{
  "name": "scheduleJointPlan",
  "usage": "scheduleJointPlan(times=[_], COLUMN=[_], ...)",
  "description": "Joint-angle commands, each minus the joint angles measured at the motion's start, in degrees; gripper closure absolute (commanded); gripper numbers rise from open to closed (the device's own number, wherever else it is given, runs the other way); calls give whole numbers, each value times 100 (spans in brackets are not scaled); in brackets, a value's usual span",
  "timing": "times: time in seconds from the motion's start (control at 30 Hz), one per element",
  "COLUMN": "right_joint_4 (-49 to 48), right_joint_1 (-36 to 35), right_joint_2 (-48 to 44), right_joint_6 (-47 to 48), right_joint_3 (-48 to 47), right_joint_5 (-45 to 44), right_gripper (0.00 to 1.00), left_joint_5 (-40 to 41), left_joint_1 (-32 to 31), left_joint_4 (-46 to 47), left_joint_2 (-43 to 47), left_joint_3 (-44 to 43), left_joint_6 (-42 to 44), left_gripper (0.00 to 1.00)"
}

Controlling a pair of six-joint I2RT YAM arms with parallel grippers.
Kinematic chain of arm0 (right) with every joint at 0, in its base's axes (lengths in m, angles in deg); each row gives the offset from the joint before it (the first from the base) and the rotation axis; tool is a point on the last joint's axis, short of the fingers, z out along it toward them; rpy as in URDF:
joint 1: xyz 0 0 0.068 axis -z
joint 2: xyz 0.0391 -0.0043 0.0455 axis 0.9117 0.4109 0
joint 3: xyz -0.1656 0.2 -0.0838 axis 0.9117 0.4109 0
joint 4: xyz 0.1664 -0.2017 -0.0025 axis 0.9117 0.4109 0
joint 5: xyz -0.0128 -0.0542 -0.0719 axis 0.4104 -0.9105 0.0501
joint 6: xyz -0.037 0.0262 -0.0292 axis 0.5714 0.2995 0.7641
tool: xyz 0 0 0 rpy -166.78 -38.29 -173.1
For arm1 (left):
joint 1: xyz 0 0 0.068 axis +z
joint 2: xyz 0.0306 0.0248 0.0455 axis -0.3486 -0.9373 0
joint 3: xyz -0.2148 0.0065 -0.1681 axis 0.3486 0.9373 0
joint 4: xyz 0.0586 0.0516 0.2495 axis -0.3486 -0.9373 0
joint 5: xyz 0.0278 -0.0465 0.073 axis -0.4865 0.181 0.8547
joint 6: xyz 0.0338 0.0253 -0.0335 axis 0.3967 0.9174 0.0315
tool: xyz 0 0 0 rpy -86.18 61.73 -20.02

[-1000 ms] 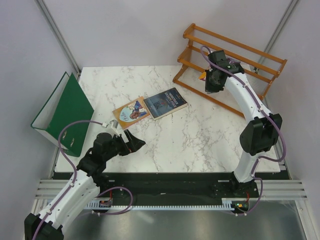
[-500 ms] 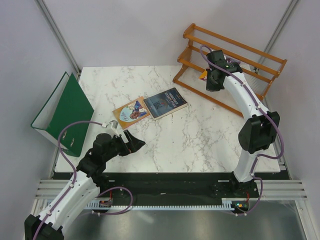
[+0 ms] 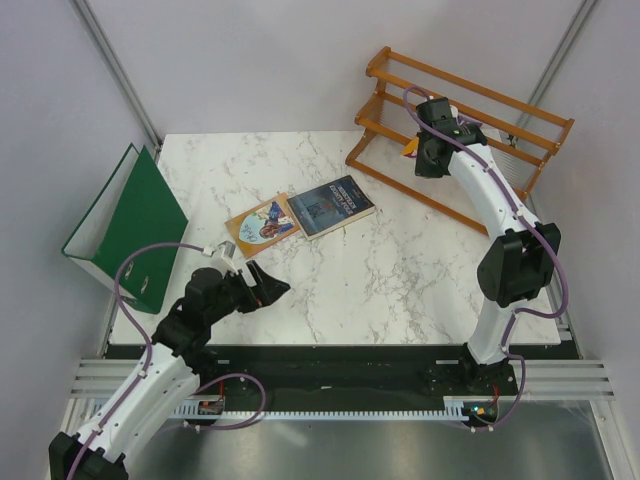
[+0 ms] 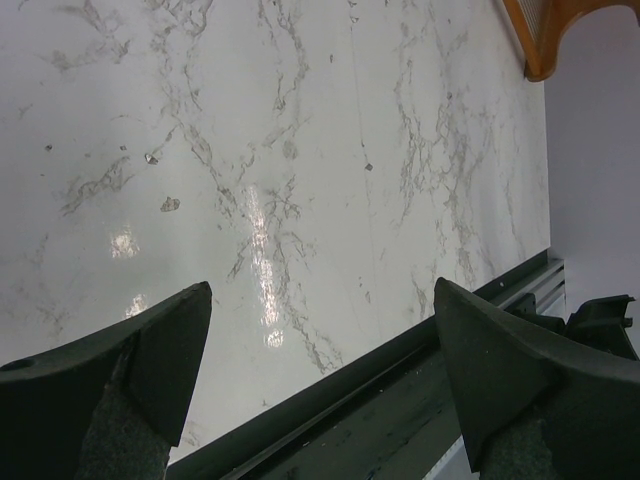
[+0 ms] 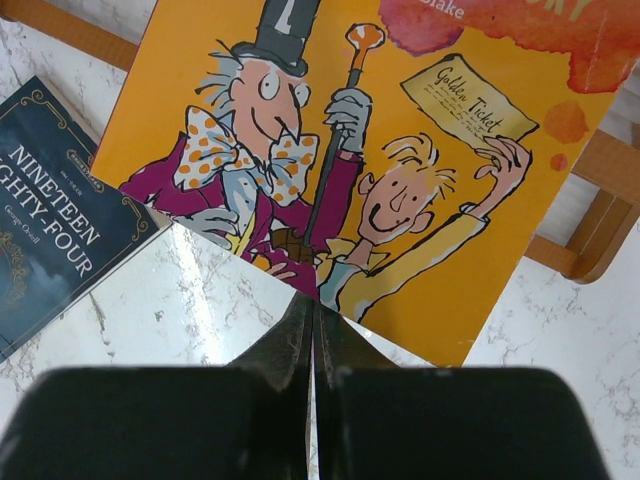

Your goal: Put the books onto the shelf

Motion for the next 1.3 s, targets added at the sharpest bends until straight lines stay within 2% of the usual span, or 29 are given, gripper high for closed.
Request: scheduleJointPlan(times=[0.0,1.0,1.13,1.27], right_joint_4=[-238,-352,-440,-721], right_joint_1=[53,185,193,176], right_joint_2=[-35,422,239,-306], right_joint_6=[-95,-130,-87,-104], right_joint_3=[-198,-611,-524,-68], right_joint_5=[-237,-201,-87,141], right_gripper=[98,95,94,87], left_joint_5=[-135,-109,-100,-13], left_joint_1=[5,5,5,5], left_joint_4=[-49,-172,-180,-189], left_joint_2=[64,169,143,47], left_joint_3=[21,-5,-14,-66], left_joint_6=[111,146,181,269], left_gripper=[2,2,2,2])
